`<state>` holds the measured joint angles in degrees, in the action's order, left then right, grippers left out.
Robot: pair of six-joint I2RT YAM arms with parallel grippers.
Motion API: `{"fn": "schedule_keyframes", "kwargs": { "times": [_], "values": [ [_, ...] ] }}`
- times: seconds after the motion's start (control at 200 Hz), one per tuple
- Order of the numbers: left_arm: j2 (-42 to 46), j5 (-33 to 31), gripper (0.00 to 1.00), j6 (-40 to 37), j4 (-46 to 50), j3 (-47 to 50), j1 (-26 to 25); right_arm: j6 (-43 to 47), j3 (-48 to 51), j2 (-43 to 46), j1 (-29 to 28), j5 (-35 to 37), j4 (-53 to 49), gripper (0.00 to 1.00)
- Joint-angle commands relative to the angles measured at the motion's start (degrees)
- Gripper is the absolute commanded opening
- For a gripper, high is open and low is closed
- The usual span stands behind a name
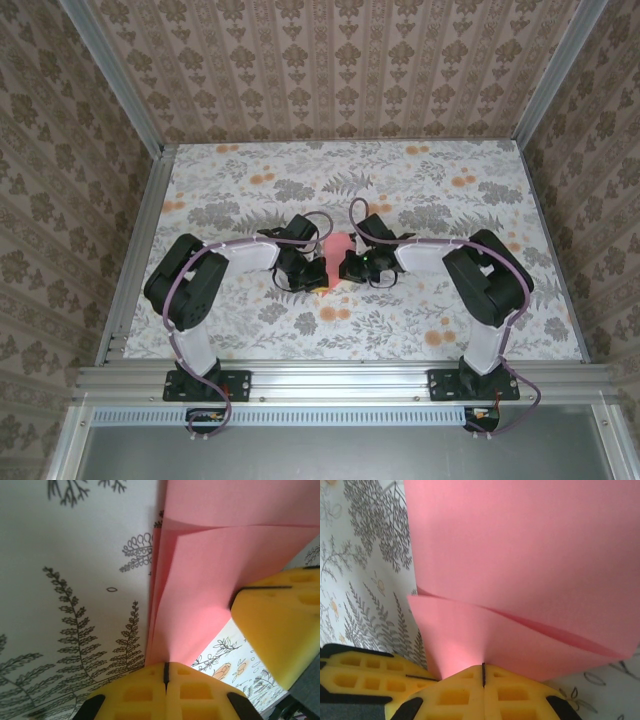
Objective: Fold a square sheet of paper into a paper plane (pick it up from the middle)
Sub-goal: Third fold the triangle at the center of the table.
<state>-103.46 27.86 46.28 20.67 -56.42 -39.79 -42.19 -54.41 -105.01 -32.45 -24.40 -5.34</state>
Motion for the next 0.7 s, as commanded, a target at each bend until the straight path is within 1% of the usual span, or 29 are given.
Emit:
{"fn": "schedule_keyframes", "kwargs": {
  "times": [0.0,0.43,0.695],
  "values": [
    [-3.8,-5.2,0.03,-1.4,6.9,2.1,-0.1,0.8,-1.3,-2.4,1.0,0.1,-0.6,0.07],
    [-4.4,-5.1,0.03,-2.0,8.0,2.0,0.2,3.5,-0.1,-4.3,9.1,0.4,-0.5,0.07],
    [-4.2,-5.1,0.03,-2.1,8.2,1.6,0.2,5.5,-2.2,-3.4,11.8,2.1,-2.2,0.07]
  ]
}}
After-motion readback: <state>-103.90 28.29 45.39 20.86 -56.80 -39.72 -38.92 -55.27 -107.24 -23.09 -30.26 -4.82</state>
